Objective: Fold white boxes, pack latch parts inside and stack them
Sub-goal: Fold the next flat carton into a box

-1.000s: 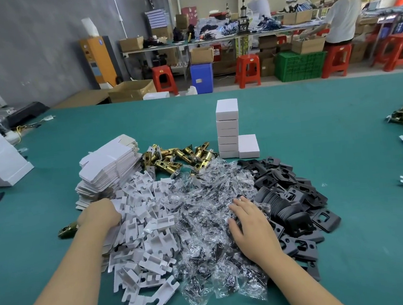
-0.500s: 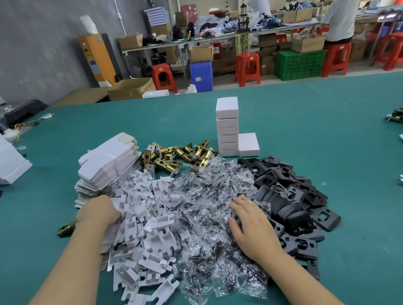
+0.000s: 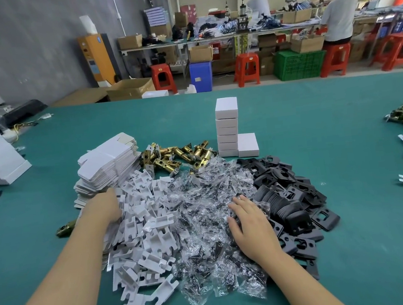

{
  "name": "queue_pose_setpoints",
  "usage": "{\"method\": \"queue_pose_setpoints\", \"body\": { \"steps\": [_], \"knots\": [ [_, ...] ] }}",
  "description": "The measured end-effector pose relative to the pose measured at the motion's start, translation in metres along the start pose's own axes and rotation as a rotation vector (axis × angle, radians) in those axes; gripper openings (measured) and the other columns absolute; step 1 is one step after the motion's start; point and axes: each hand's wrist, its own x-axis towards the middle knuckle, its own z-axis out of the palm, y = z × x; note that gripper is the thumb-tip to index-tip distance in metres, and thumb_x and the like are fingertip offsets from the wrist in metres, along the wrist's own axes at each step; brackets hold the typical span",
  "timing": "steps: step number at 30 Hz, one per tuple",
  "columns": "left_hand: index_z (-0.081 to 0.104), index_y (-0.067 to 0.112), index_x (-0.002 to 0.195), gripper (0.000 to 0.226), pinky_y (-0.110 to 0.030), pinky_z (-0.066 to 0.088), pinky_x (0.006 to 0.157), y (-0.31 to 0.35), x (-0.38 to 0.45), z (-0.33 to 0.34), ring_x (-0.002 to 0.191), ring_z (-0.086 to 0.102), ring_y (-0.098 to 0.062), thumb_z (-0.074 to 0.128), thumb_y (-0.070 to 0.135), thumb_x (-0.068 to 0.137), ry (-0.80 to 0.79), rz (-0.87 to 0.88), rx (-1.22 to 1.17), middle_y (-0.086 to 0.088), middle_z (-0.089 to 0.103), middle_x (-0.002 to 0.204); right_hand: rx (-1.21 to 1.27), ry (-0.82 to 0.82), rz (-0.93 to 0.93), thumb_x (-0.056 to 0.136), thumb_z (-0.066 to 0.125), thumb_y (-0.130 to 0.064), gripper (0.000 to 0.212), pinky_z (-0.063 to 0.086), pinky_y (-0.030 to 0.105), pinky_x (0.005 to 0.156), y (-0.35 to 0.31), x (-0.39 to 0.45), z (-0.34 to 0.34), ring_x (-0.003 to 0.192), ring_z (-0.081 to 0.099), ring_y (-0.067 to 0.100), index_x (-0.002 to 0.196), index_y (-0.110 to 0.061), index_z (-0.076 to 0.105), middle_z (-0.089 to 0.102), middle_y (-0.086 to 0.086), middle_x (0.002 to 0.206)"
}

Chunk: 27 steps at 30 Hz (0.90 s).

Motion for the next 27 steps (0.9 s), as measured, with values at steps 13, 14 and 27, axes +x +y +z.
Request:
{"method": "queue_pose_setpoints", "body": {
  "steps": [13, 14, 27],
  "knots": [
    [0.063, 0.019, 0.099, 0.012, -0.031, 0.051, 0.072, -0.005, -0.012, -0.003, 0.088, 0.062, -0.021, 0.057, 0.015, 0.089, 0.037, 0.059, -0.001, 0.000, 0.064, 0.094, -0.004, 0.001, 0.004, 0.108, 0.038, -0.043, 0.050, -0.002, 0.023, 0.121, 0.000, 0.000, 0.000, 0.155, 0.018, 0.009, 0.155, -0.025, 0.042, 0.034, -0.007, 0.164],
    [0.062, 0.020, 0.099, 0.014, -0.032, 0.052, 0.072, -0.006, -0.013, -0.002, 0.088, 0.062, -0.022, 0.057, 0.012, 0.089, 0.054, 0.054, -0.010, 0.000, 0.064, 0.095, -0.007, -0.002, 0.005, 0.108, 0.038, -0.043, 0.050, -0.002, 0.023, 0.121, 0.000, 0.000, 0.000, 0.155, 0.018, 0.009, 0.155, -0.025, 0.041, 0.033, -0.007, 0.164],
    [0.069, 0.014, 0.116, 0.040, -0.036, 0.045, 0.071, 0.016, -0.035, -0.040, 0.094, 0.063, -0.035, 0.046, -0.006, 0.090, 0.492, 0.072, -0.203, -0.014, 0.072, 0.108, 0.061, -0.099, 0.022, 0.111, 0.032, -0.042, 0.050, -0.001, 0.024, 0.122, -0.002, 0.007, -0.008, 0.155, 0.017, 0.012, 0.155, -0.021, 0.042, 0.032, -0.005, 0.165]
  ]
}}
